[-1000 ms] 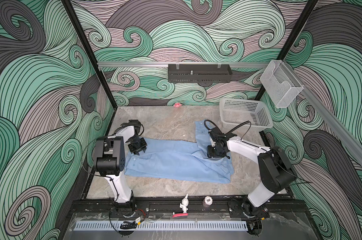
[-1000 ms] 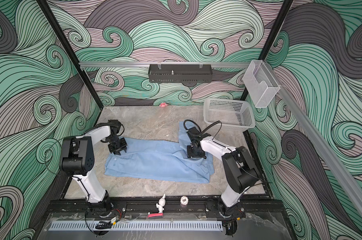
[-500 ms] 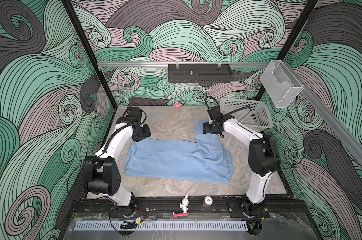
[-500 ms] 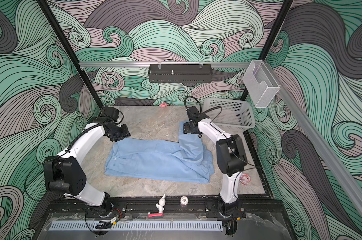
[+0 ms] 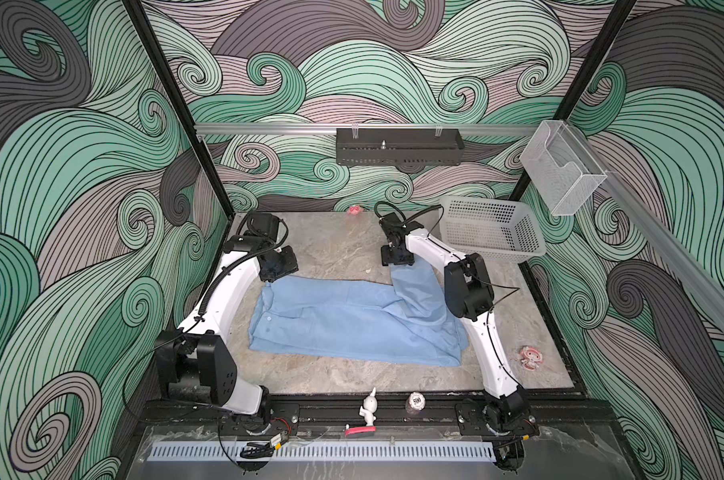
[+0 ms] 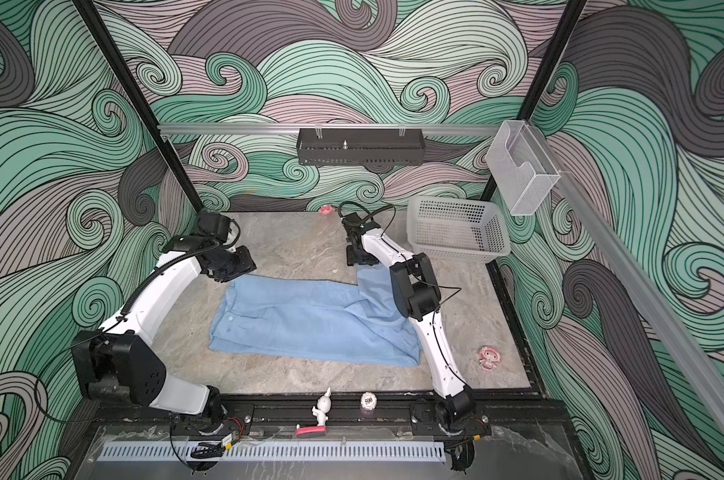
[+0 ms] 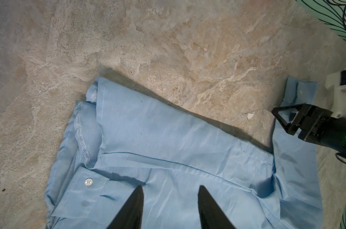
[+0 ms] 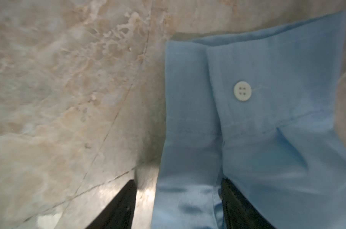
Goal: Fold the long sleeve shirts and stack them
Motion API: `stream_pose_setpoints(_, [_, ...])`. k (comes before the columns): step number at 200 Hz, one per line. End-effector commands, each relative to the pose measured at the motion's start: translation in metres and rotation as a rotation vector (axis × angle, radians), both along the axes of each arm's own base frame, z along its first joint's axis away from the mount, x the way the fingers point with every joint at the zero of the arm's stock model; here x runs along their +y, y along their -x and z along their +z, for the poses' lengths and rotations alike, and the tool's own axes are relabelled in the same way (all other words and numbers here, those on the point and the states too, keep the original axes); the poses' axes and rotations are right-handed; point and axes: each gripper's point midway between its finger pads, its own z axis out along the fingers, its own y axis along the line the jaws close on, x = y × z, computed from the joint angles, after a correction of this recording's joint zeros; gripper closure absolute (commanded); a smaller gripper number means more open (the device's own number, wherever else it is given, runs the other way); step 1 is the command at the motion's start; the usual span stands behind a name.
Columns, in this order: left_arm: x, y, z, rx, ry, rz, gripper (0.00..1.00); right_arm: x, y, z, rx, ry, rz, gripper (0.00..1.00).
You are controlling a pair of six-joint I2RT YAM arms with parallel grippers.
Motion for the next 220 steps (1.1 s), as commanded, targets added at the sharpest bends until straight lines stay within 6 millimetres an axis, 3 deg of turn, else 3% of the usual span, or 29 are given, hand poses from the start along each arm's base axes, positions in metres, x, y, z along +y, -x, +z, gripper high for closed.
stream_pose_setpoints(1, [0.006, 0.007, 0.007, -0.002, -0.017, 0.000, 0.52, -0.016, 0.003, -0.009, 0.042, 0.092, -0.023, 0.44])
stream_pose_setpoints(15, [0.006, 0.007, 0.009, -0.009, -0.016, -0.003, 0.52, -0.016, 0.000, -0.012, 0.046, 0.099, -0.019, 0.58])
stream_pose_setpoints(42, [0.005, 0.008, 0.014, -0.025, -0.015, -0.011, 0.52, -0.016, -0.003, -0.004, 0.036, 0.097, -0.007, 0.98])
stream_pose_setpoints(62, [0.005, 0.009, 0.013, -0.022, -0.013, -0.022, 0.53, -0.015, -0.006, 0.024, -0.002, 0.073, 0.016, 1.00])
stream_pose_setpoints(81, [0.000, 0.014, 0.028, -0.066, 0.006, -0.053, 0.53, -0.007, -0.003, 0.077, -0.077, 0.014, 0.073, 1.00])
stream_pose_setpoints(105, [-0.008, 0.019, 0.042, -0.112, 0.046, -0.087, 0.53, 0.013, 0.015, 0.159, -0.247, -0.131, 0.194, 1.00])
stream_pose_setpoints(115, [-0.012, 0.021, 0.048, -0.141, 0.065, -0.105, 0.53, 0.018, 0.028, 0.198, -0.340, -0.179, 0.245, 1.00])
stream_pose_setpoints(135, [-0.020, 0.026, 0.064, -0.220, 0.104, -0.141, 0.53, 0.023, 0.064, 0.255, -0.448, -0.249, 0.338, 1.00])
stream_pose_setpoints(164, [-0.029, 0.036, 0.091, -0.362, 0.150, -0.182, 0.53, 0.025, 0.123, 0.307, -0.547, -0.284, 0.455, 1.00])
stream_pose_setpoints(189, [-0.038, 0.051, 0.111, -0.447, 0.184, -0.238, 0.53, 0.023, 0.169, 0.319, -0.563, -0.331, 0.490, 1.00])
stream_pose_setpoints(220, [-0.054, 0.068, 0.119, -0.477, 0.266, -0.315, 0.52, 0.033, 0.215, 0.291, -0.514, -0.374, 0.541, 1.00])
